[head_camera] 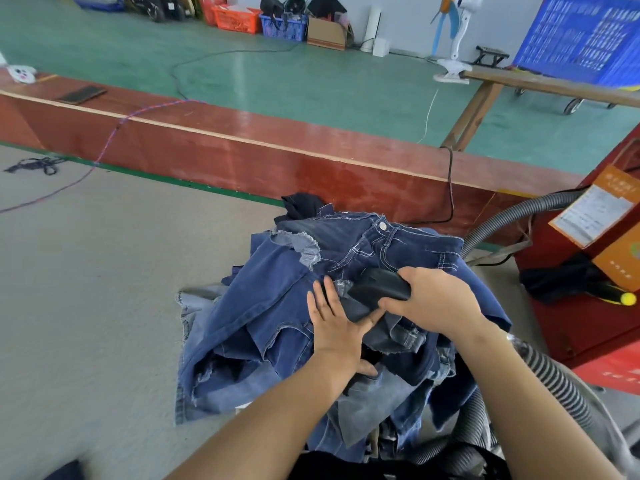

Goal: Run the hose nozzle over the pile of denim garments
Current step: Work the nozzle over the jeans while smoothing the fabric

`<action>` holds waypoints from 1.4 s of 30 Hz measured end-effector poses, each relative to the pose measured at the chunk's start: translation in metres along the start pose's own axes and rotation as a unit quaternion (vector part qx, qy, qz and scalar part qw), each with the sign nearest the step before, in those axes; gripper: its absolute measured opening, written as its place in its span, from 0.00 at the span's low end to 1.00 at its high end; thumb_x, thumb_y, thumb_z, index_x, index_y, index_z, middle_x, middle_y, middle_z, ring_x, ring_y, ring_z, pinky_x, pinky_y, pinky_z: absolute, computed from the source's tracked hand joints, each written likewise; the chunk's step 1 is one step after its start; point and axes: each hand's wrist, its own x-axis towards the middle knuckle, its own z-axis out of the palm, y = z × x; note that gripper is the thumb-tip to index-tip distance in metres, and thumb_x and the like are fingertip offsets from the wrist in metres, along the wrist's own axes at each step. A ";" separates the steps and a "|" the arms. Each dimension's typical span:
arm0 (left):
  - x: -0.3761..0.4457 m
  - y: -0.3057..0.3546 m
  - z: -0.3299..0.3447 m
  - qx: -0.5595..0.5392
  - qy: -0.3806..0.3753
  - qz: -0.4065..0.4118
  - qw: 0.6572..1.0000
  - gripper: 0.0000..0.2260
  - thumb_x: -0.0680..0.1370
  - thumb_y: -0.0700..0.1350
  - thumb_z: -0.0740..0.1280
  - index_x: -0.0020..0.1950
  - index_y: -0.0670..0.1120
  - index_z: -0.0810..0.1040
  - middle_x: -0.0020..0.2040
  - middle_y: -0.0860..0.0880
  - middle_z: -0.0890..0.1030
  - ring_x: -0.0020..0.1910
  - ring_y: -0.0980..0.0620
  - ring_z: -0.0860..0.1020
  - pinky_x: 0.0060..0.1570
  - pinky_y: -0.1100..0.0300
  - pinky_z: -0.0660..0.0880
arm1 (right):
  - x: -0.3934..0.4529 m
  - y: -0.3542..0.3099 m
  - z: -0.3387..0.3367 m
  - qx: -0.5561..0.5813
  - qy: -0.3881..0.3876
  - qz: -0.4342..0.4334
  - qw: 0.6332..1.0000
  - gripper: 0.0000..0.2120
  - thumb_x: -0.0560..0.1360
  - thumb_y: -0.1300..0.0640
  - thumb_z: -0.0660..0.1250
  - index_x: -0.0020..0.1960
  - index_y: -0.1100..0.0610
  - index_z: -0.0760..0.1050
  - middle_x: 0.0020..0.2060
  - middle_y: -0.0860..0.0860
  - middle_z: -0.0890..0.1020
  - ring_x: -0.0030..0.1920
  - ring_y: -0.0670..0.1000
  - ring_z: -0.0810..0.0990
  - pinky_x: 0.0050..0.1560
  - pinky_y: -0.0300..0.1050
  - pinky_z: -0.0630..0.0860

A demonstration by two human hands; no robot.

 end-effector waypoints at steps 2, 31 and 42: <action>-0.001 0.000 0.000 -0.001 0.000 0.003 1.000 0.50 0.67 0.73 0.65 0.71 0.67 0.29 0.63 0.27 0.21 0.58 0.28 0.20 0.65 0.31 0.32 | 0.003 -0.006 0.003 -0.002 0.008 -0.004 1.000 0.16 0.73 0.39 0.65 0.44 0.50 0.67 0.37 0.45 0.74 0.42 0.51 0.77 0.35 0.44 0.66; -0.005 -0.002 0.001 0.007 0.020 0.007 1.000 0.47 0.69 0.69 0.67 0.73 0.69 0.33 0.68 0.27 0.26 0.69 0.24 0.29 0.68 0.32 0.36 | -0.001 -0.006 -0.006 0.026 -0.017 0.055 0.998 0.21 0.69 0.31 0.63 0.40 0.49 0.72 0.32 0.43 0.77 0.31 0.46 0.76 0.28 0.40 0.64; -0.005 -0.005 0.002 -0.010 0.036 0.016 0.999 0.51 0.70 0.67 0.68 0.65 0.67 0.23 0.62 0.28 0.21 0.68 0.24 0.28 0.68 0.31 0.35 | -0.005 0.007 -0.035 0.077 0.025 0.029 0.996 0.23 0.68 0.29 0.64 0.37 0.49 0.70 0.25 0.45 0.76 0.27 0.41 0.75 0.28 0.40 0.66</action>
